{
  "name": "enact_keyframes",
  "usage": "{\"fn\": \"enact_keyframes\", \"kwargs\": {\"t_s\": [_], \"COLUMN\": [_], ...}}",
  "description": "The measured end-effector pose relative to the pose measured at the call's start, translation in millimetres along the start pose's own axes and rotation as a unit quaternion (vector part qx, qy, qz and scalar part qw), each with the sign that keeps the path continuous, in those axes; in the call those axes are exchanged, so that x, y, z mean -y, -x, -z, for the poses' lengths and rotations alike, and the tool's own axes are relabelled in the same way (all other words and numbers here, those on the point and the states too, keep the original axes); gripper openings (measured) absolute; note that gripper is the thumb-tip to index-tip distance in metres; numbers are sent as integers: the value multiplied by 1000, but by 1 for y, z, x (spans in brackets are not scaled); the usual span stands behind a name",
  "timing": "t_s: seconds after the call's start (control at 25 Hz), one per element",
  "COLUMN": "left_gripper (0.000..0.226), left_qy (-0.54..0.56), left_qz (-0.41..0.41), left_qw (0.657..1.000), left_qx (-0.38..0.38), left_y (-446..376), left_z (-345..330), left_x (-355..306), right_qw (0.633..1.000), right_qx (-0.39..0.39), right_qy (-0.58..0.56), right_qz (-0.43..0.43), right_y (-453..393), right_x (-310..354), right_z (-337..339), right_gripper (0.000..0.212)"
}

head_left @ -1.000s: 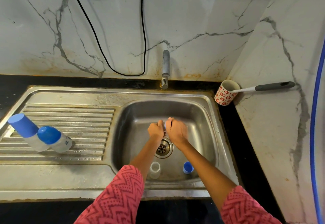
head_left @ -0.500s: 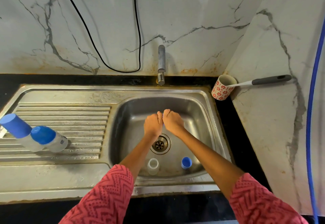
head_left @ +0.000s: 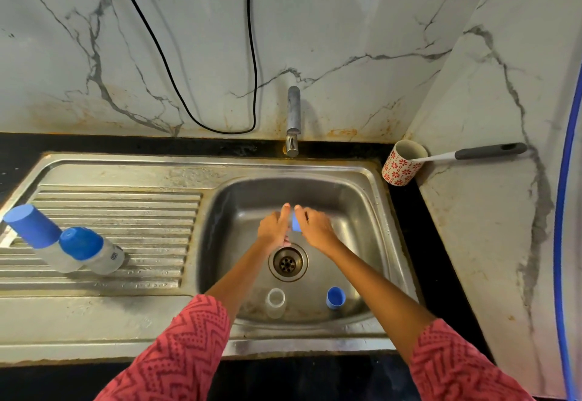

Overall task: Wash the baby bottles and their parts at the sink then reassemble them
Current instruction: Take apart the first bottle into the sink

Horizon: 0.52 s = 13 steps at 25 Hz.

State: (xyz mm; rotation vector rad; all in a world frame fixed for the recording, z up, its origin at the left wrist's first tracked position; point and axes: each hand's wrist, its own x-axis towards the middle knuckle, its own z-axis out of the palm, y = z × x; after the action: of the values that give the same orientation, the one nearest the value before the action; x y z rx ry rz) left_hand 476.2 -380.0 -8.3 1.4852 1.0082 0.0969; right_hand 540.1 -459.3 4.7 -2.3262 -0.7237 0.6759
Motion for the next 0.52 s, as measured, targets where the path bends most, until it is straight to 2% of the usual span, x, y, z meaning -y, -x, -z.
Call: {"fn": "enact_keyframes", "kwargs": {"t_s": [0.08,0.16,0.28,0.4,0.52], "left_gripper": [36,40,40,47,43], "left_qy": [-98,-215,-321,-389,-378], "left_qz": [-121,-205,-211,-213,-182], "left_qw": [987,950,915,884,898], "left_qx": [-44,-92,-120,-150,-135], "left_y": [9,14,14,16,17], "left_z": [-7,-11,-7,-10,-11], "left_x": [0,2,-3,-11,-16], "right_qw": [998,995,988,983,989], "right_qx": [17,28,38,15,-24], "right_qy": [-35,-45,-73,-93,-58], "right_qz": [-44,-79,-130,-156,-134], "right_y": [-2,0,2,5,6], "right_x": [9,17,19,20,23], "right_z": [0,2,6,6,8], "right_gripper": [61,60,59,58,59]}}
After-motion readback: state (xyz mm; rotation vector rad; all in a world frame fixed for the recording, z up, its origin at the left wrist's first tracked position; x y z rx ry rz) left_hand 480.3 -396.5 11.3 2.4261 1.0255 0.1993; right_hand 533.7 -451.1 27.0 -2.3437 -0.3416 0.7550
